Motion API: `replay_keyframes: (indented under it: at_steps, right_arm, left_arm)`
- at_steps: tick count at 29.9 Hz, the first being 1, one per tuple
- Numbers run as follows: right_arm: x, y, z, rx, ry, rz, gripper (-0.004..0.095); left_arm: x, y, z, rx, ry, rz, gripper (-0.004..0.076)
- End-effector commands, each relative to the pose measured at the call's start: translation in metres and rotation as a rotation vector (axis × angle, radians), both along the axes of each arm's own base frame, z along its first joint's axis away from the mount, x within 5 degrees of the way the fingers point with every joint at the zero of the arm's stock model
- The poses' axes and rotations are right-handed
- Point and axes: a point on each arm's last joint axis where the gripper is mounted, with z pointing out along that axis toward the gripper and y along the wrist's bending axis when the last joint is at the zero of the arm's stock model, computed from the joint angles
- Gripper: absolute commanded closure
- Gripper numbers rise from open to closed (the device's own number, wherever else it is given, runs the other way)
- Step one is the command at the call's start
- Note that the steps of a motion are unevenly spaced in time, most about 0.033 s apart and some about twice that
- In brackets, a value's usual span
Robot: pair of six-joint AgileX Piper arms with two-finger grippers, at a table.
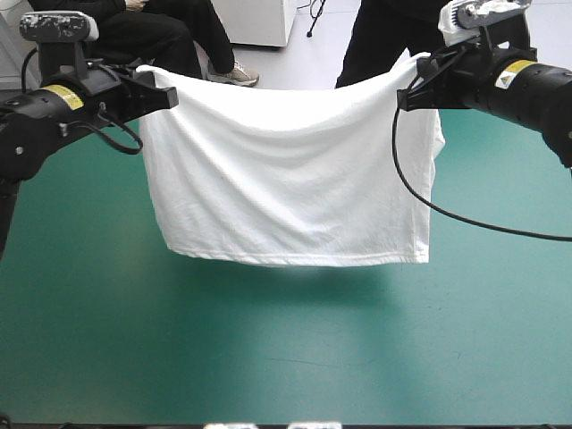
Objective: Fold the cloth
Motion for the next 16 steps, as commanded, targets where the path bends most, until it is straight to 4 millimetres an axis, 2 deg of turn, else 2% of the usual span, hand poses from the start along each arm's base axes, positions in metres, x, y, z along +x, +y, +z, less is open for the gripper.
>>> replay_keyframes:
  at_steps: [1, 6, 10, 13, 16]
  right_arm:
    - [0.009, -0.006, 0.021, 0.019, -0.193, -0.067, 0.0925]
    - [0.043, -0.012, 0.03, 0.023, -0.236, -0.113, 0.0925]
    - [0.065, -0.011, 0.028, 0.003, -0.221, -0.115, 0.0925]
    - [0.082, -0.007, 0.012, -0.028, -0.162, -0.105, 0.0925]
    - [0.105, -0.003, -0.018, -0.05, -0.047, -0.094, 0.0926]
  left_arm:
    - [0.007, -0.002, 0.022, -0.083, -0.205, 0.01, 0.0741]
    - [0.03, -0.007, 0.026, -0.127, -0.323, 0.023, 0.0741]
    - [0.044, -0.011, 0.025, -0.124, -0.353, 0.025, 0.0741]
    - [0.067, -0.01, 0.008, -0.109, -0.294, 0.045, 0.0741]
    - [0.093, -0.011, -0.021, -0.1, -0.145, 0.054, 0.0741]
